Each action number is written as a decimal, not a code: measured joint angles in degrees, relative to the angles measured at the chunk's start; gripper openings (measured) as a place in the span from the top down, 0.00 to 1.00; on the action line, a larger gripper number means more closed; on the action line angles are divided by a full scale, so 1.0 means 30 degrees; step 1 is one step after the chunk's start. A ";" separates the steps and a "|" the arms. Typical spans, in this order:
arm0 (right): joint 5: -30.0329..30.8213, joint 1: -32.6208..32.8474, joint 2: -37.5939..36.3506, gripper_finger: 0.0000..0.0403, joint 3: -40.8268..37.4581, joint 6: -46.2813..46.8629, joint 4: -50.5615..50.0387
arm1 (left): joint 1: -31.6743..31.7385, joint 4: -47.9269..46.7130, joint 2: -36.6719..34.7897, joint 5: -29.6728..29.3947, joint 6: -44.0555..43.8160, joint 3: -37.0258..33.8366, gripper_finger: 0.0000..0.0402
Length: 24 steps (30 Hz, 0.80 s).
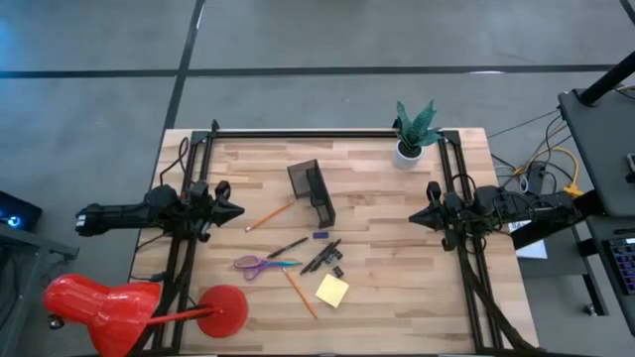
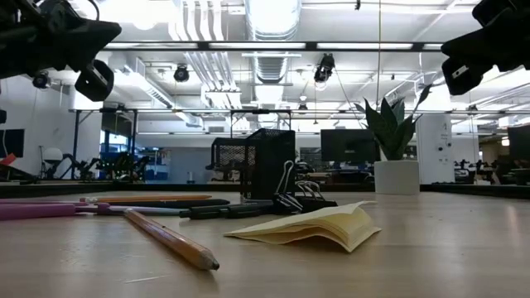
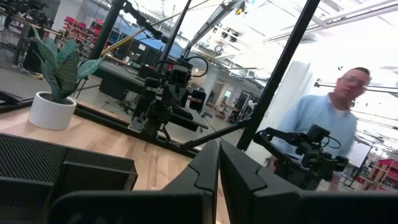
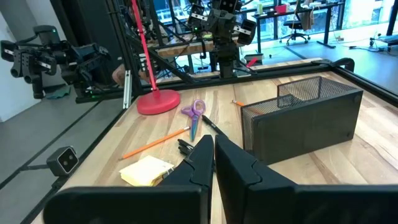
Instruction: Pick and place office supplies into organizer
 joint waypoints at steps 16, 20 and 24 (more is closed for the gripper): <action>0.0046 0.0000 0.0000 0.98 -0.0003 -0.0344 0.0053 | -0.0002 -0.0004 0.0000 0.0003 -0.0003 0.0000 1.00; 0.1340 -0.0007 0.0000 0.98 0.0003 -0.6354 0.0532 | -0.0003 -0.0007 0.0000 0.0000 0.0005 0.0000 1.00; 0.1471 -0.0007 0.0044 0.98 0.0003 -1.1651 0.0851 | 0.0005 -0.0007 0.0000 0.0000 0.0004 0.0000 1.00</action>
